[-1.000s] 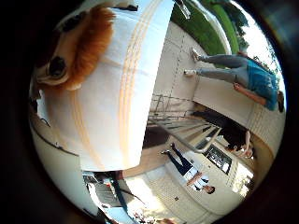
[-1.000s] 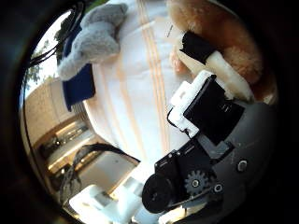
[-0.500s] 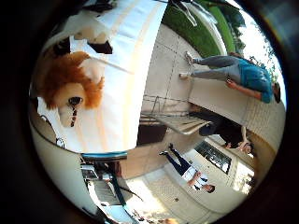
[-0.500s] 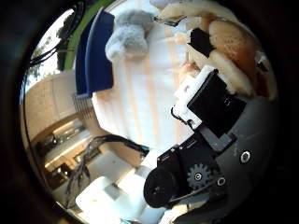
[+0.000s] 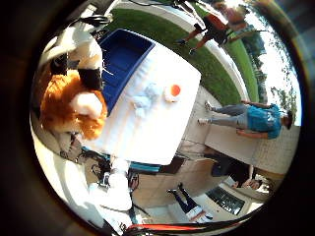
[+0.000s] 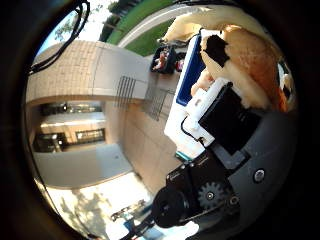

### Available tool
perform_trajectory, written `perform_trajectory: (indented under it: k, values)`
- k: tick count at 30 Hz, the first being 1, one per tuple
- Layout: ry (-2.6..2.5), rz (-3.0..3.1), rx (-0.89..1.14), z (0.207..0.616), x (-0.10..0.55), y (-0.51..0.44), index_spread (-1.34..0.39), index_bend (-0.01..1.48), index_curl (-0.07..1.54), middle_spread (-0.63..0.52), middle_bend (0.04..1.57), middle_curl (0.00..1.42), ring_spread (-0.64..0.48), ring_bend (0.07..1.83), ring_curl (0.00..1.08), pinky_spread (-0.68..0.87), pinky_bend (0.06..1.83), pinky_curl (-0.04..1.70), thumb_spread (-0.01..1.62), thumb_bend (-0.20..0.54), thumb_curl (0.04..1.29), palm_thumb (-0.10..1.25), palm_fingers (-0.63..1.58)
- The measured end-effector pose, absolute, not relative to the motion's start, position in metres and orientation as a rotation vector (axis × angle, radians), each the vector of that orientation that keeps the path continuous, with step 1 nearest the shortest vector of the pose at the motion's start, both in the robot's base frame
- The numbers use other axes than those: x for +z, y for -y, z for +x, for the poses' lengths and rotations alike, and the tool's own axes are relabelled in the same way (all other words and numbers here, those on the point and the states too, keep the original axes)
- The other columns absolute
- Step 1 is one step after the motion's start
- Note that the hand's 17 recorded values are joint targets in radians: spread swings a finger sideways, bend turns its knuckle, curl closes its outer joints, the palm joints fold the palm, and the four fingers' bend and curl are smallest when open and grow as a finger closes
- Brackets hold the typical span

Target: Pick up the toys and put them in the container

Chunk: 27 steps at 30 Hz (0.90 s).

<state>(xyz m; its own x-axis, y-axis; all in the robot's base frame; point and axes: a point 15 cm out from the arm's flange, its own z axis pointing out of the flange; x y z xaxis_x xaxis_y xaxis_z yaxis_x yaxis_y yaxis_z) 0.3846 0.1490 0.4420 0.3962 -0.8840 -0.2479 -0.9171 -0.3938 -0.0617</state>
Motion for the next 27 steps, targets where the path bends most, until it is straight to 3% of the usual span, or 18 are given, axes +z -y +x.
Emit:
perform_trajectory:
  k: [4, 8, 12, 13, 14, 15, 16, 18, 22, 27]
  values:
    - [-1.651, -2.491, 0.359, 0.415, 0.387, -0.174, -0.91, 0.73, 0.54, -0.24, 1.22, 1.02, -0.13, 1.41, 0.87, 0.14, 1.58, 0.69, 1.17, -0.014, 0.63, 0.98, 0.81]
    - [-1.676, -2.483, 0.372, 0.436, 0.356, -0.183, -0.92, 0.74, 0.59, -0.24, 1.24, 1.03, -0.13, 1.44, 0.88, 0.13, 1.57, 0.71, 1.18, -0.05, 0.62, 0.9, 0.74]
    - [-1.703, -2.477, 0.386, 0.455, 0.325, -0.188, -0.85, 0.73, 0.65, -0.19, 1.15, 0.97, -0.07, 1.38, 0.82, 0.17, 1.52, 0.71, 1.21, -0.03, 0.6, 0.87, 0.72]
    - [-1.711, -2.484, 0.405, 0.456, 0.316, -0.187, -0.79, 0.71, 0.66, -0.17, 1.08, 0.93, -0.05, 1.33, 0.79, 0.19, 1.5, 0.7, 1.21, -0.031, 0.59, 0.85, 0.68]
    - [-1.716, -2.493, 0.423, 0.456, 0.309, -0.187, -0.72, 0.67, 0.67, -0.16, 0.96, 0.89, -0.03, 1.31, 0.77, 0.21, 1.48, 0.7, 1.22, -0.033, 0.58, 0.84, 0.51]
    - [-1.72, -2.503, 0.443, 0.455, 0.302, -0.187, -0.62, 0.61, 0.67, -0.13, 0.78, 0.83, 0.01, 1.27, 0.77, 0.24, 1.48, 0.71, 1.22, -0.031, 0.57, 0.83, 0.2]
    - [-1.722, -2.52, 0.47, 0.453, 0.295, -0.186, -0.58, 0.6, 0.68, -0.12, 0.73, 0.81, 0.04, 1.24, 0.76, 0.25, 1.45, 0.72, 1.22, -0.03, 0.57, 0.83, 0.08]
    - [-1.715, -2.561, 0.533, 0.444, 0.284, -0.183, -0.51, 0.53, 0.61, -0.05, 0.5, 0.67, 0.13, 0.94, 0.63, 0.32, 1.31, 0.64, 1.21, -0.032, 0.55, 0.81, -0.28]
    - [-1.573, -2.662, 0.623, 0.433, 0.274, -0.177, -0.49, 0.34, 0.48, 0.02, 0.24, 0.51, 0.24, 0.6, 0.44, 0.39, 1.09, 0.5, 1.19, -0.018, 0.53, 0.82, -0.25]
    - [-1.583, -2.609, 0.588, 0.444, 0.291, -0.136, -0.48, 0.2, 0.41, 0.04, 0.13, 0.42, 0.28, 0.48, 0.36, 0.43, 0.96, 0.42, 1.16, -0.02, 0.53, 0.85, -0.15]
